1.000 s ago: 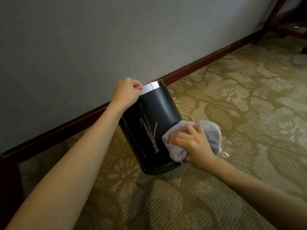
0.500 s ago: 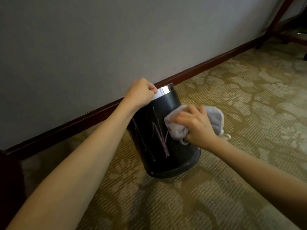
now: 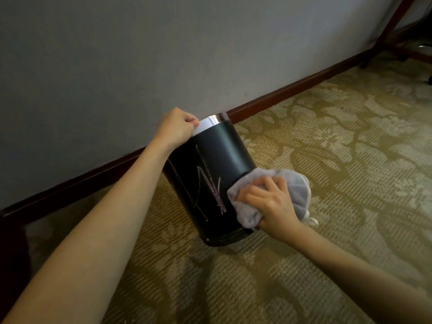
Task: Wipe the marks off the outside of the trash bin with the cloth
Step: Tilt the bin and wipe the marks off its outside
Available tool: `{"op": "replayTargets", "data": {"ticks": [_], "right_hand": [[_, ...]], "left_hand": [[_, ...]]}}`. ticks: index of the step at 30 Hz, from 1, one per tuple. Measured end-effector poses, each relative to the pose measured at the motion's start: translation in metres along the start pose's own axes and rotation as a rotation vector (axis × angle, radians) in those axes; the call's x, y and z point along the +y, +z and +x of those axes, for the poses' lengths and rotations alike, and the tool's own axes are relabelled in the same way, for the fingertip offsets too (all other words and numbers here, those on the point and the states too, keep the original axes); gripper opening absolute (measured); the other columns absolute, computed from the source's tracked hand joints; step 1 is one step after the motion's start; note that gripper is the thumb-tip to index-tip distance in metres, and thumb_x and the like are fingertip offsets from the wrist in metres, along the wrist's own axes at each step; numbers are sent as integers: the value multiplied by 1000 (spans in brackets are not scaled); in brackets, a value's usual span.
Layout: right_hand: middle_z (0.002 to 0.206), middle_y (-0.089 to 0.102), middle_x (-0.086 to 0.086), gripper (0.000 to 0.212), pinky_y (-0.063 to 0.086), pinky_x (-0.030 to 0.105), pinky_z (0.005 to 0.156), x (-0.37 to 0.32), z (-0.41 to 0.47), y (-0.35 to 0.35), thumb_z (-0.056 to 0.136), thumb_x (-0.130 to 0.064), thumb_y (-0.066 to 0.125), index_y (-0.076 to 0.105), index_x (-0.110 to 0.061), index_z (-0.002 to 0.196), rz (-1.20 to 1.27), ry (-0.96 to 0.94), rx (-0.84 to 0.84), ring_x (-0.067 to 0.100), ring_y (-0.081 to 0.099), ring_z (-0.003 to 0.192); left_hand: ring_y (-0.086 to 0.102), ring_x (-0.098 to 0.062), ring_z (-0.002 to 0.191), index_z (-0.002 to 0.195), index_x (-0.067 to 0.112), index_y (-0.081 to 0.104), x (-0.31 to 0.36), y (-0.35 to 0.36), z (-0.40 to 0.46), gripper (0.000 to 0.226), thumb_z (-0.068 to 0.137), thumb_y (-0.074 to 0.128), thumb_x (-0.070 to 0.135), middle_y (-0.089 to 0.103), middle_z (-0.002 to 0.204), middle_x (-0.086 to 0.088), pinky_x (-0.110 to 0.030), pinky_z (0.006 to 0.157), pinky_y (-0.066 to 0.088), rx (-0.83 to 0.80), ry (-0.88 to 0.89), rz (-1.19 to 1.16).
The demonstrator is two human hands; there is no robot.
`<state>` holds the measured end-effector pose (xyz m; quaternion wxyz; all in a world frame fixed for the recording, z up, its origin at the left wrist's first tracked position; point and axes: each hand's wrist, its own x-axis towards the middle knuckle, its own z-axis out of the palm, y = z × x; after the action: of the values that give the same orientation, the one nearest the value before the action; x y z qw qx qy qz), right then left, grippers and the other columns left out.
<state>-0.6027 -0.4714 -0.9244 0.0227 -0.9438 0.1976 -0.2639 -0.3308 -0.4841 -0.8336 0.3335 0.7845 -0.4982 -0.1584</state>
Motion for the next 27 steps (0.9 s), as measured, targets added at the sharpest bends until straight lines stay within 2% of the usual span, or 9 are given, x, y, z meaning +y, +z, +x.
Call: {"op": "replayTargets", "data": {"ticks": [3, 6, 11, 16, 17, 18, 19, 23, 27], "right_hand": [[95, 67, -19, 15, 33, 39, 80, -7, -17, 3, 79, -31, 61, 69, -31, 91, -24, -30, -31, 17, 48, 99], [92, 67, -18, 26, 34, 39, 77, -8, -6, 0, 67, -24, 77, 70, -31, 91, -76, -45, -104, 20, 55, 94], [95, 69, -14, 39, 32, 39, 79, 2, 40, -16, 53, -14, 81, 72, -26, 89, -75, -37, -90, 25, 55, 95], [97, 70, -8, 40, 38, 43, 75, 2, 104, -30, 63, -5, 74, 71, -24, 97, -63, 0, 77, 30, 55, 90], [97, 70, -9, 38, 39, 43, 74, 3, 114, -32, 65, -6, 75, 71, -24, 97, -57, 10, 104, 29, 55, 89], [97, 70, -10, 36, 40, 44, 73, 3, 119, -33, 67, -7, 75, 72, -25, 97, -53, 20, 119, 29, 55, 89], [97, 70, -11, 34, 40, 45, 73, 4, 120, -32, 68, -8, 76, 72, -26, 97, -53, 32, 123, 28, 54, 89], [97, 68, -11, 29, 37, 46, 78, 6, 90, -22, 71, -11, 73, 71, -25, 96, -23, 42, 108, 23, 48, 97], [92, 69, -13, 22, 29, 38, 78, 6, 38, -11, 77, -26, 58, 74, -23, 92, 6, -10, 47, 18, 44, 100]], "left_hand": [[39, -14, 66, 69, 21, 54, -12, -3, 2, 18, 84, 54, 13, 47, 67, -3, -27, 60, 32, 10, -33, -25], [41, -14, 65, 68, 19, 56, -14, -3, 2, 19, 85, 54, 12, 49, 67, -2, -25, 54, 33, 10, -27, -47], [25, -10, 55, 67, 19, 53, -4, -2, -3, 20, 84, 54, 11, 37, 64, -4, -21, 36, 25, -23, -15, -59], [25, 3, 46, 54, 14, 43, 22, 3, -12, 31, 82, 54, 7, 34, 59, -5, -24, 41, 27, -46, 40, 8], [22, -11, 48, 53, 15, 46, 26, 5, -13, 31, 82, 54, 7, 36, 56, -6, -24, 43, 30, -47, 35, 15], [42, -16, 45, 54, 16, 52, 29, 7, -14, 29, 82, 54, 7, 40, 52, -6, -24, 47, 33, -44, 29, 24], [35, -14, 50, 54, 15, 53, 31, 7, -14, 30, 82, 54, 6, 40, 50, -2, -24, 49, 33, -38, 22, 31], [26, -10, 36, 42, 10, 31, 27, 6, -12, 47, 83, 54, 7, 31, 39, 0, -18, 36, 25, -36, 10, 1], [23, -19, 52, 49, 13, 29, 16, 3, -6, 41, 83, 52, 7, 31, 57, -4, -27, 51, 26, -27, -8, -41]]}}
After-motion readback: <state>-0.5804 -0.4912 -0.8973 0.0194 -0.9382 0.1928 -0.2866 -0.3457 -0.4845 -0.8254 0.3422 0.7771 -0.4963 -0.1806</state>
